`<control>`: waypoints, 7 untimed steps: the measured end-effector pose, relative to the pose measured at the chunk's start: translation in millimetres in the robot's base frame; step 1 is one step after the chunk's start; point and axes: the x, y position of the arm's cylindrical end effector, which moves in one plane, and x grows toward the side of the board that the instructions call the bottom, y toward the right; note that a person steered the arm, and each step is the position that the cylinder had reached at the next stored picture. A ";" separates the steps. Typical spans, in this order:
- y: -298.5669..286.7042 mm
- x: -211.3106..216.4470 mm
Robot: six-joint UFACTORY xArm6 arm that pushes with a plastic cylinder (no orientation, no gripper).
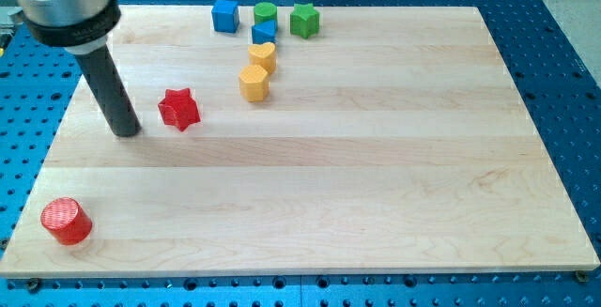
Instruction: Move the red star to the bottom of the hexagon
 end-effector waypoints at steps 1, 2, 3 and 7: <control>61.6 -5.2; 64.7 -9.8; 59.8 -37.9; 61.9 -21.3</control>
